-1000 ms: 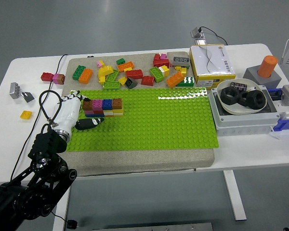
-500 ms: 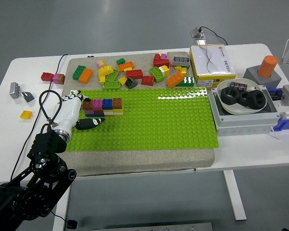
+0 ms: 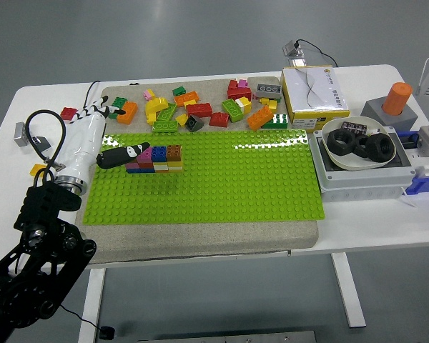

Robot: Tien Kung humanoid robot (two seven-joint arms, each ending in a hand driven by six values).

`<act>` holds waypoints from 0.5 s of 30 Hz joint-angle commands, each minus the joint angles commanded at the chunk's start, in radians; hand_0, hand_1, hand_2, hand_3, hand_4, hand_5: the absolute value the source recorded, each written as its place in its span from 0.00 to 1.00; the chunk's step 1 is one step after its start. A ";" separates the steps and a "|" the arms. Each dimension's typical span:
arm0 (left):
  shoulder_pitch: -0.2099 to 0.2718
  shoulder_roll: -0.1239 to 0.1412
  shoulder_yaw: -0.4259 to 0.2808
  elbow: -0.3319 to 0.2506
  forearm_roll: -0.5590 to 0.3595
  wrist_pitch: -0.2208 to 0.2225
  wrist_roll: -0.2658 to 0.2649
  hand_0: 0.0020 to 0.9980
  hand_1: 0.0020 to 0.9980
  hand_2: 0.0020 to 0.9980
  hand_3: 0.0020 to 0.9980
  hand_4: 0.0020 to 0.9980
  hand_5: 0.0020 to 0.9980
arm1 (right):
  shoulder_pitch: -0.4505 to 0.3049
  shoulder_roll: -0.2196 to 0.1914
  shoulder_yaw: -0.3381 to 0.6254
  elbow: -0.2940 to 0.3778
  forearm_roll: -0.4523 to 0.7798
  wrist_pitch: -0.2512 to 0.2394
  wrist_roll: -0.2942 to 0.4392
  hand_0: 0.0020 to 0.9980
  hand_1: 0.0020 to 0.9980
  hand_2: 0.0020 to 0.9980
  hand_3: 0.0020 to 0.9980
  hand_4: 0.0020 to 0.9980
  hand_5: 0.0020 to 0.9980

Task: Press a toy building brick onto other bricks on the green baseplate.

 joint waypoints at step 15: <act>0.173 -0.007 -0.236 -0.052 -0.489 0.230 -0.463 0.79 0.74 0.72 0.63 0.87 0.29 | -0.025 0.010 -0.037 0.000 0.041 0.026 -0.021 0.61 0.57 0.58 0.62 0.64 0.77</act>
